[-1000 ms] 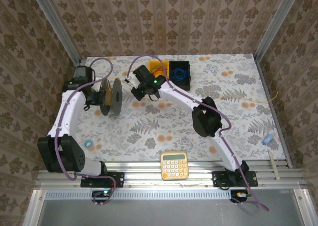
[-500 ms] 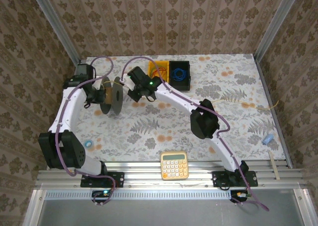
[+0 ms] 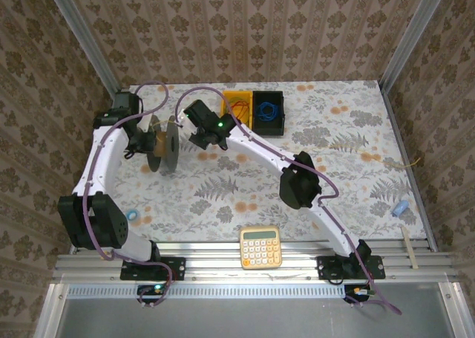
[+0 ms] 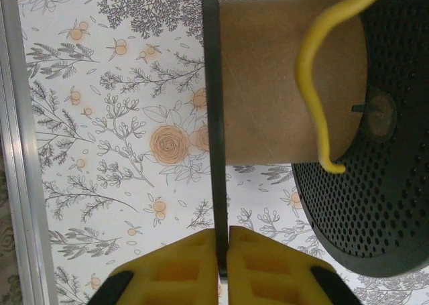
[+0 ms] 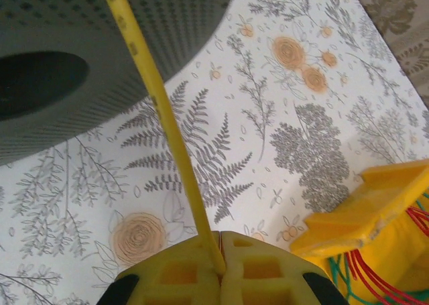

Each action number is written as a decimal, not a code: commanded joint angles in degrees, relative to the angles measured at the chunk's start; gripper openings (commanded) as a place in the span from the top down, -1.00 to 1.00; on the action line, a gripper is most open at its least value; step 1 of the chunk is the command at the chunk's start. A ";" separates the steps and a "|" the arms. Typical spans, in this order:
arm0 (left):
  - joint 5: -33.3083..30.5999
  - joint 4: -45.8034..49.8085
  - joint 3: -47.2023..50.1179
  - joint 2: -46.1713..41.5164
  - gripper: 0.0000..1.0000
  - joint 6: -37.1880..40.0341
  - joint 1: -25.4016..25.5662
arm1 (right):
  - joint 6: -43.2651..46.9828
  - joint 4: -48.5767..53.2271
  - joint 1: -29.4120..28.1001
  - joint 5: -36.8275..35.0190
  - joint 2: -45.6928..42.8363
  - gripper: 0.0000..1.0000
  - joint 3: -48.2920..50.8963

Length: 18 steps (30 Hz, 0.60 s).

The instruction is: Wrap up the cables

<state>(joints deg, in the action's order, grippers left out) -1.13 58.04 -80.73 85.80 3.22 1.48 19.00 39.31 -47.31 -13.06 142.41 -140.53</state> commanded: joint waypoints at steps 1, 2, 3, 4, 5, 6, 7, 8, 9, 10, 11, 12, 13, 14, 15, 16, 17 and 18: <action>-0.28 0.85 -2.76 0.23 0.66 -0.26 0.27 | 2.04 1.67 -0.58 -4.77 1.38 1.00 -2.79; -0.08 0.87 -2.76 0.25 0.58 -0.24 0.19 | 2.18 1.65 -0.59 -4.93 1.45 1.00 -2.90; 0.06 0.68 -2.77 0.24 0.50 -0.24 0.07 | 2.34 1.65 -0.76 -5.13 1.54 1.00 -3.13; 0.10 0.53 -2.61 0.21 0.38 -0.24 0.00 | 2.52 1.71 -0.89 -5.20 1.69 1.00 -3.29; 0.08 0.29 -2.47 0.24 0.25 -0.34 -0.14 | 2.68 1.65 -0.96 -5.26 1.81 1.00 -3.43; 0.26 0.00 -2.24 0.12 0.21 -0.43 -0.33 | 2.83 1.63 -1.04 -5.24 1.94 1.00 -3.69; 0.48 -0.35 -2.00 0.01 0.16 -0.56 -0.58 | 3.03 1.63 -1.19 -5.35 2.06 1.00 -3.87; 0.83 -0.62 -1.73 -0.21 0.11 -0.67 -0.87 | 3.23 1.56 -1.27 -5.54 2.23 1.00 -4.14; 0.99 -0.73 -1.55 -0.40 0.09 -0.69 -1.04 | 3.43 1.57 -1.42 -5.69 2.44 1.00 -4.34; 1.12 -0.82 -1.43 -0.69 0.07 -0.76 -1.32 | 3.69 1.62 -1.55 -5.92 2.59 1.00 -4.64; 1.27 -0.91 -1.53 -1.02 0.07 -0.70 -1.52 | 3.87 1.69 -1.65 -6.10 2.78 1.00 -5.03; 1.51 -0.89 -1.53 -1.41 0.07 -0.59 -1.78 | 3.91 1.72 -1.75 -6.19 2.87 1.00 -5.25; 1.80 -0.83 -1.77 -1.90 0.06 -0.63 -2.28 | 3.93 1.85 -1.79 -6.18 3.03 1.00 -5.53; 2.28 -0.75 -2.08 -2.46 0.06 -0.50 -2.74 | 4.02 1.99 -1.76 -6.25 3.13 1.00 -5.74; 2.71 -0.80 -2.36 -2.93 0.05 -0.42 -3.13 | 4.14 2.04 -1.82 -6.36 3.21 1.00 -5.74; 3.19 -1.03 -2.58 -3.56 0.04 -0.39 -3.46 | 4.18 2.11 -1.84 -6.45 3.31 1.00 -5.94; 3.61 -1.42 -2.67 -4.20 0.03 -0.17 -3.64 | 4.20 2.17 -1.88 -6.44 3.40 1.00 -5.98; 4.49 -2.02 -2.60 -4.66 0.03 -0.15 -3.85 | 4.29 2.13 -1.84 -6.45 3.45 1.00 -6.04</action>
<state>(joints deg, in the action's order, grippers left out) 0.86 56.97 -81.91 84.25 2.66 -1.61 22.24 40.12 -48.93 -17.63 144.64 -144.29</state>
